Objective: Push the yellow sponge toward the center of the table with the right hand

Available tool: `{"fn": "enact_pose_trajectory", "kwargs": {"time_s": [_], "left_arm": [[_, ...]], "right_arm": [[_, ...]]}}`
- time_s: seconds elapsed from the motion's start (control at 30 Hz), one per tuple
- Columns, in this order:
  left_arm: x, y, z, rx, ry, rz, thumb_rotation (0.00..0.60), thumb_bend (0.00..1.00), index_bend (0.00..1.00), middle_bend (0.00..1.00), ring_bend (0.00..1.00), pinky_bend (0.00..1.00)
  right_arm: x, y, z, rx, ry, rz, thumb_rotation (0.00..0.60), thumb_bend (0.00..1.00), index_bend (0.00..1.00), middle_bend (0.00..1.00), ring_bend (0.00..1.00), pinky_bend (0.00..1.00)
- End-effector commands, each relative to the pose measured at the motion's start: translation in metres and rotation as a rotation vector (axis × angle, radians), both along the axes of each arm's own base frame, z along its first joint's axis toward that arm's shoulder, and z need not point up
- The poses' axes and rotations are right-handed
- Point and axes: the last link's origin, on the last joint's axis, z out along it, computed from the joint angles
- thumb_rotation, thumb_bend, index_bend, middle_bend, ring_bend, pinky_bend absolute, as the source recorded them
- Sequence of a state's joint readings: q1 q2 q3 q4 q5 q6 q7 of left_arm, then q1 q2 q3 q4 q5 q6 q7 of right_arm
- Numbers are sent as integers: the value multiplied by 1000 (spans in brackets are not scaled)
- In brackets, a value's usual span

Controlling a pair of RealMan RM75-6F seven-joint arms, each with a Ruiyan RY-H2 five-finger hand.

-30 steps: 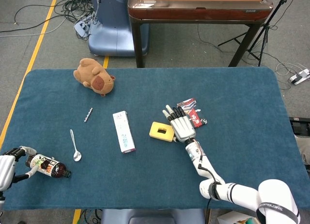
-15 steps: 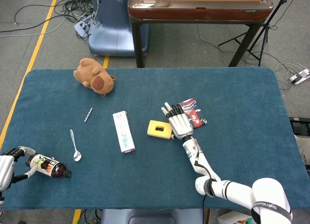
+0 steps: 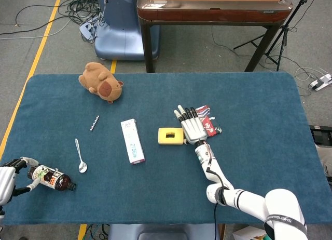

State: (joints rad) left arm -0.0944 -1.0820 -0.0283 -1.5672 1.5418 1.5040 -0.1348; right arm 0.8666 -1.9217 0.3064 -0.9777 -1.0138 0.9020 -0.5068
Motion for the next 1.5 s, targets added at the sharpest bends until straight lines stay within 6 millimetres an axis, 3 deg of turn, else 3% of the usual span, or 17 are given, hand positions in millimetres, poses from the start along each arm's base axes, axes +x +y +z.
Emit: {"fn": "enact_pose_trajectory", "kwargs": {"time_s": [0.03, 0.5, 0.8, 1.07, 1.3, 1.5], "left_arm": [[0, 0, 0, 1, -2, 2, 600, 221, 439, 456, 437, 512], [-1, 0, 0, -1, -5, 3, 600, 221, 440, 456, 437, 512], [-1, 1, -1, -1, 3, 4, 600, 221, 440, 456, 437, 512], [1, 2, -2, -1, 13, 1, 600, 221, 440, 456, 437, 512], [6, 3, -1, 16, 17, -19, 600, 222, 440, 456, 437, 512], [11, 4, -3, 13, 31, -37, 600, 222, 440, 456, 437, 512]], "right_arm": [[1, -4, 0, -9, -1, -3, 600, 0, 0, 0, 0, 22], [0, -8, 7, -34, -23, 4, 600, 0, 0, 0, 0, 23], [-13, 2, 29, -35, -2, 3, 600, 0, 0, 0, 0, 22], [-34, 33, 82, -86, 17, 33, 600, 0, 0, 0, 0, 23], [-59, 83, 144, -111, 14, 66, 600, 0, 0, 0, 0, 23], [-96, 128, 193, -198, -3, -1, 600, 0, 0, 0, 0, 23]]}}
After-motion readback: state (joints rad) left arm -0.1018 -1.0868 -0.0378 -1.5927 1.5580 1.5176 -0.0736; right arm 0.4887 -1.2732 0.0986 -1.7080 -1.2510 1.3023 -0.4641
